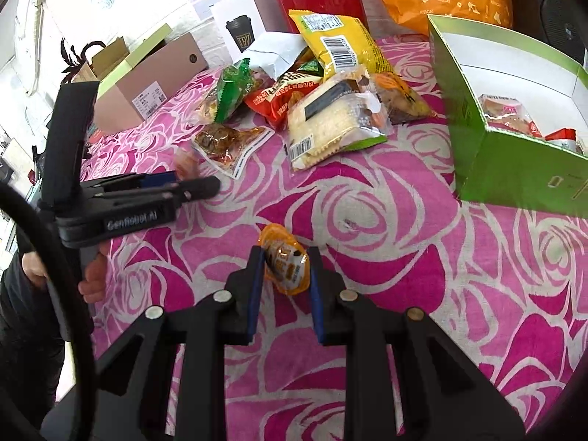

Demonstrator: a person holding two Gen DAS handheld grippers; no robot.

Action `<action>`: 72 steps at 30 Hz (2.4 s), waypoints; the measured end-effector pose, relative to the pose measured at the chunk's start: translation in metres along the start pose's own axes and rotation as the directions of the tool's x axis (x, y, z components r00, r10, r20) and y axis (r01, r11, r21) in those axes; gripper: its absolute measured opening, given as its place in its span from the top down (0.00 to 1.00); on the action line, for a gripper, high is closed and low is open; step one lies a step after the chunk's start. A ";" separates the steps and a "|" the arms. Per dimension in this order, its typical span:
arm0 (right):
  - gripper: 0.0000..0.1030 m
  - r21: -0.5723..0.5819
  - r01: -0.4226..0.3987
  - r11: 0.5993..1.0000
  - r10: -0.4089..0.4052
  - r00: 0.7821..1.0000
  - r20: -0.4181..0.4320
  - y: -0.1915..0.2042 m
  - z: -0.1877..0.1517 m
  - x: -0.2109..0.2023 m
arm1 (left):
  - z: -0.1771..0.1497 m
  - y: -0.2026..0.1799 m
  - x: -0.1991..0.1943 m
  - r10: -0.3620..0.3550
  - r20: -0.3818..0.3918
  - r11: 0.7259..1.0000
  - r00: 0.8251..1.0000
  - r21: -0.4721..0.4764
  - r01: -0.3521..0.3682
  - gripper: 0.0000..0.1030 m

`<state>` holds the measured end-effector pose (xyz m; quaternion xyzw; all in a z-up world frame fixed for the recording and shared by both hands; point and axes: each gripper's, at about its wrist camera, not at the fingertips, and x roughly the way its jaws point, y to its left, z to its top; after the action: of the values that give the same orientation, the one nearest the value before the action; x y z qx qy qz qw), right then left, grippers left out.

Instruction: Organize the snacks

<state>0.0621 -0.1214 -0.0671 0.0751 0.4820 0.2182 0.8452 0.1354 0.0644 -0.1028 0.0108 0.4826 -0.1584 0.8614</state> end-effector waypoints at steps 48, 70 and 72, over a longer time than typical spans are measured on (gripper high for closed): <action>0.01 0.198 0.328 0.924 -0.376 0.877 0.299 -0.166 0.033 -0.115 | 0.113 -0.207 -0.019 -0.199 0.220 0.976 0.955 0.130 0.173 0.10; 0.01 -0.087 0.027 0.996 -0.013 0.987 0.158 -0.018 0.052 -0.042 | 0.010 -0.020 -0.089 0.126 0.282 0.971 0.951 -0.231 -0.060 0.10; 0.01 -0.081 0.024 0.996 -0.013 0.991 0.133 -0.013 0.052 -0.030 | 0.001 -0.003 -0.087 0.131 0.261 0.963 0.956 -0.262 -0.061 0.10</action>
<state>0.0968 -0.1418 -0.0203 0.0499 0.4161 0.2248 0.8797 0.0930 0.0842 -0.0292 -0.0969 0.3726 -0.0537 0.9214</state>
